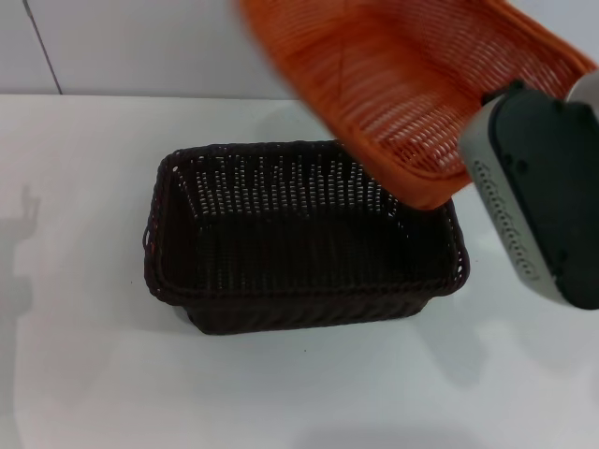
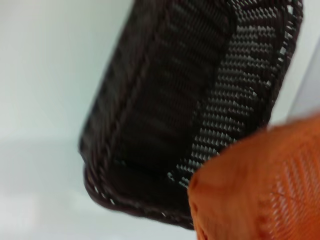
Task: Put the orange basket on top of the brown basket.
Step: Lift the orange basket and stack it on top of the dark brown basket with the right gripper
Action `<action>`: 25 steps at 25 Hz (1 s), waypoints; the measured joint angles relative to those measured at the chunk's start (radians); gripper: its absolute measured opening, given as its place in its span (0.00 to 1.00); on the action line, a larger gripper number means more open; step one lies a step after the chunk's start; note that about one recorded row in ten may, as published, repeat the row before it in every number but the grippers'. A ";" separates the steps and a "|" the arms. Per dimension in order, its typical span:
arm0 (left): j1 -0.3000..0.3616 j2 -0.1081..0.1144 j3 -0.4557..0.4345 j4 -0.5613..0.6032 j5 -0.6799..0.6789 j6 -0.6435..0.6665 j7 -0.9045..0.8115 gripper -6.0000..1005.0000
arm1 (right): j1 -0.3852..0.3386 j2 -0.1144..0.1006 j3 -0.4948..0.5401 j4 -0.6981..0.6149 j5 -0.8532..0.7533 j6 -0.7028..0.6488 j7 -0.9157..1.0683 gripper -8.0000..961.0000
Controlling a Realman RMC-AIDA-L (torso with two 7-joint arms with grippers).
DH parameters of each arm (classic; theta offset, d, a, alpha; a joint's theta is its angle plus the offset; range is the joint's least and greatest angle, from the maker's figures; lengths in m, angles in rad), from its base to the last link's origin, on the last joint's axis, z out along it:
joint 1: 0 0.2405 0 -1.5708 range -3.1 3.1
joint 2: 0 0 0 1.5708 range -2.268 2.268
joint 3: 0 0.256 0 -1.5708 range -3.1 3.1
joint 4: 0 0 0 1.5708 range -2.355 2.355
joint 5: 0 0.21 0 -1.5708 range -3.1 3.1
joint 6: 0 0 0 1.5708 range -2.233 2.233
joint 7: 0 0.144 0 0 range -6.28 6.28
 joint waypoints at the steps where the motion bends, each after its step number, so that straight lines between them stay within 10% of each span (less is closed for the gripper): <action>1: 0.000 0.000 0.000 0.000 0.000 0.000 -0.003 0.77 | -0.001 -0.009 -0.002 -0.002 0.000 -0.016 -0.018 0.16; 9: -0.002 0.000 -0.003 0.019 -0.018 -0.027 -0.024 0.77 | -0.021 -0.060 -0.060 -0.011 0.016 -0.130 -0.131 0.16; 25: -0.027 -0.001 -0.005 0.027 -0.060 -0.037 -0.024 0.77 | -0.024 -0.053 -0.195 -0.117 -0.002 -0.228 -0.205 0.16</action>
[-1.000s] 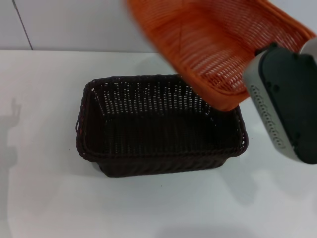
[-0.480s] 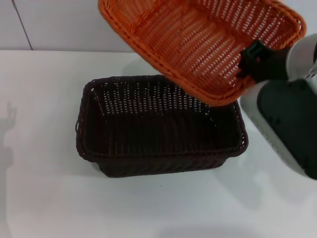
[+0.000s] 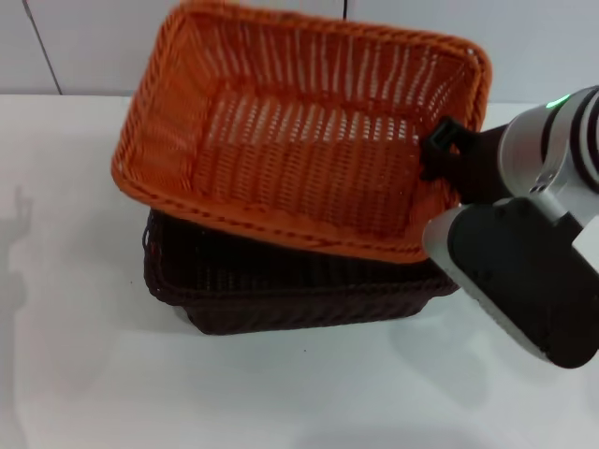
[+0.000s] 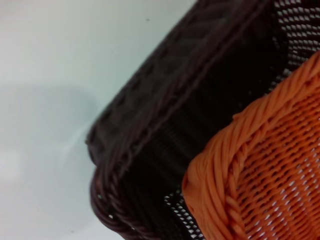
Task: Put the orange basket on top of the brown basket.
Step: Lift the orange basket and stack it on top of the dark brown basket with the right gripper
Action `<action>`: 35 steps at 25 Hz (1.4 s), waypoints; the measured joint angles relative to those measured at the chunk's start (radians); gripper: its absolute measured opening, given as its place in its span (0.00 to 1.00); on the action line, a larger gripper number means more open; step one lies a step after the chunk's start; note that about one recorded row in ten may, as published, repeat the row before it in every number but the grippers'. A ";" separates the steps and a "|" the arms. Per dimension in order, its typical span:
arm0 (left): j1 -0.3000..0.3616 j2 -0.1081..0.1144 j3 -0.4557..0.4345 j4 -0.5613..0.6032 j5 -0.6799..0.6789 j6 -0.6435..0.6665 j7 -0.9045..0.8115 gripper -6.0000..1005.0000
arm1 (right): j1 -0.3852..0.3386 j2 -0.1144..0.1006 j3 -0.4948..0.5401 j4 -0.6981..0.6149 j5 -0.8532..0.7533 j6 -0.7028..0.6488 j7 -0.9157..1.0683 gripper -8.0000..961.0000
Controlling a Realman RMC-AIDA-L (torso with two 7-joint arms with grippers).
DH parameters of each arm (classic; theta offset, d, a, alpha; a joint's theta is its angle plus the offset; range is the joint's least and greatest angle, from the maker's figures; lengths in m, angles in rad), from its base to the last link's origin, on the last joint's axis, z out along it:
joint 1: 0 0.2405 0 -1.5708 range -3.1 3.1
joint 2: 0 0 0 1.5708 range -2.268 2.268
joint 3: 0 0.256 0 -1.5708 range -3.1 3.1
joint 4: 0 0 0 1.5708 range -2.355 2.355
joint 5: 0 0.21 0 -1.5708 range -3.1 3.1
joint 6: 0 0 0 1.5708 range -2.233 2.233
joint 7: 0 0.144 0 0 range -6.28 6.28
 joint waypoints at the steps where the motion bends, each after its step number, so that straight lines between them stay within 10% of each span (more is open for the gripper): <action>1: 0.000 0.000 0.000 0.001 -0.005 -0.001 0.000 0.77 | 0.001 -0.001 -0.007 -0.004 0.000 0.000 0.000 0.16; 21: 0.006 0.003 0.002 0.004 -0.018 -0.036 0.000 0.77 | -0.022 -0.003 -0.049 0.028 -0.005 0.033 0.209 0.19; 35: -0.007 0.003 0.006 0.032 -0.018 -0.048 0.000 0.77 | -0.077 0.058 -0.065 0.133 -0.003 0.167 0.239 0.66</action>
